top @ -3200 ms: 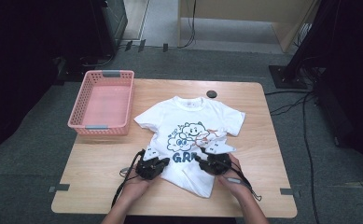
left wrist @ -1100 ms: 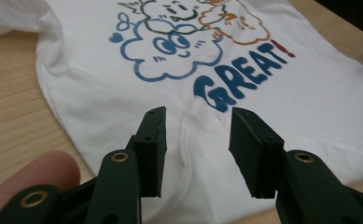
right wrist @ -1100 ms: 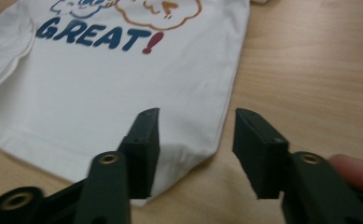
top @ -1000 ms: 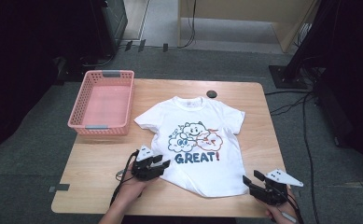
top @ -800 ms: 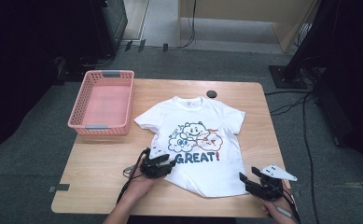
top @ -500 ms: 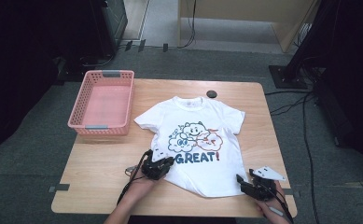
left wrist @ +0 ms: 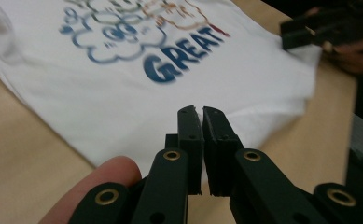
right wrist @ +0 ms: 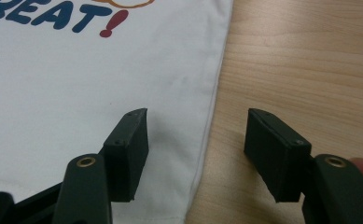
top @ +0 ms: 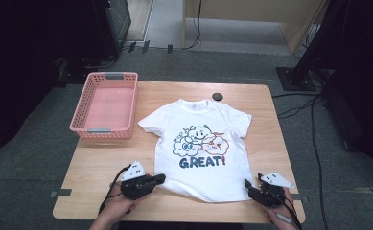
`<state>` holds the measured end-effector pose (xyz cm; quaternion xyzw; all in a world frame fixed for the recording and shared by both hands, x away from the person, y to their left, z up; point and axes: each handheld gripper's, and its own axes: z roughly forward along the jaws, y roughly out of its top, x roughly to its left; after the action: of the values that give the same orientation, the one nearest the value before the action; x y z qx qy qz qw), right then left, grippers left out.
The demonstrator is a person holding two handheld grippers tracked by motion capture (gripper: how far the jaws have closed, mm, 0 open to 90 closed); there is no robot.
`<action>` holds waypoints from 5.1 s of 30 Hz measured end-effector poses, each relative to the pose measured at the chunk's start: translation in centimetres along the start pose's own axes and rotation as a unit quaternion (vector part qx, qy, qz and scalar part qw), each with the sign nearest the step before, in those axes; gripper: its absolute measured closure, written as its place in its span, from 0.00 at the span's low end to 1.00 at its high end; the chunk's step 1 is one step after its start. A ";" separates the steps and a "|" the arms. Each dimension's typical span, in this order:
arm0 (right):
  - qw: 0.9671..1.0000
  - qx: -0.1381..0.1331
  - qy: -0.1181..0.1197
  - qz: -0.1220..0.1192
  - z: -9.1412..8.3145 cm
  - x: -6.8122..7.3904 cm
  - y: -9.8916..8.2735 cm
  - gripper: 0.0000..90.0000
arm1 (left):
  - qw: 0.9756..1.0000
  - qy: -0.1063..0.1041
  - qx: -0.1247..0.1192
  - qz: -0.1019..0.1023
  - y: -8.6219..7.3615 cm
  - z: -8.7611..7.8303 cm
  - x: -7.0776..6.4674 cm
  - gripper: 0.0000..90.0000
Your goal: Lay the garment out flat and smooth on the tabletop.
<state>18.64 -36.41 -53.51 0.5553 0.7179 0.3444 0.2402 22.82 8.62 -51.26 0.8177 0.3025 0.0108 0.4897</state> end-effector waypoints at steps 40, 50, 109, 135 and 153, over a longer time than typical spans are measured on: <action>0.995 -0.016 0.100 -0.023 -2.6 -0.3 1.6 0.65 | 0.991 0.134 0.009 -0.001 0.6 0.8 0.7 0.50; 0.997 -0.048 0.064 0.009 0.2 -0.2 5.0 0.46 | 0.974 0.211 -0.026 -0.074 3.8 4.3 3.5 0.46; 0.997 -0.004 -0.077 0.013 8.2 1.7 7.0 0.34 | 0.933 0.348 -0.030 -0.089 10.1 12.8 5.7 0.43; 0.997 -0.003 -0.074 0.018 8.2 1.6 7.1 0.34 | 0.854 0.476 -0.019 -0.208 5.2 6.4 8.9 0.44; 0.997 0.002 -0.062 0.041 8.3 1.1 7.1 0.31 | 0.890 0.437 -0.010 -0.130 1.3 0.5 7.2 0.12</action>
<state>28.85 -32.42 -53.43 0.6048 0.6790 0.3174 0.2691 29.49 11.48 -52.48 0.6782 0.5898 0.3064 0.3134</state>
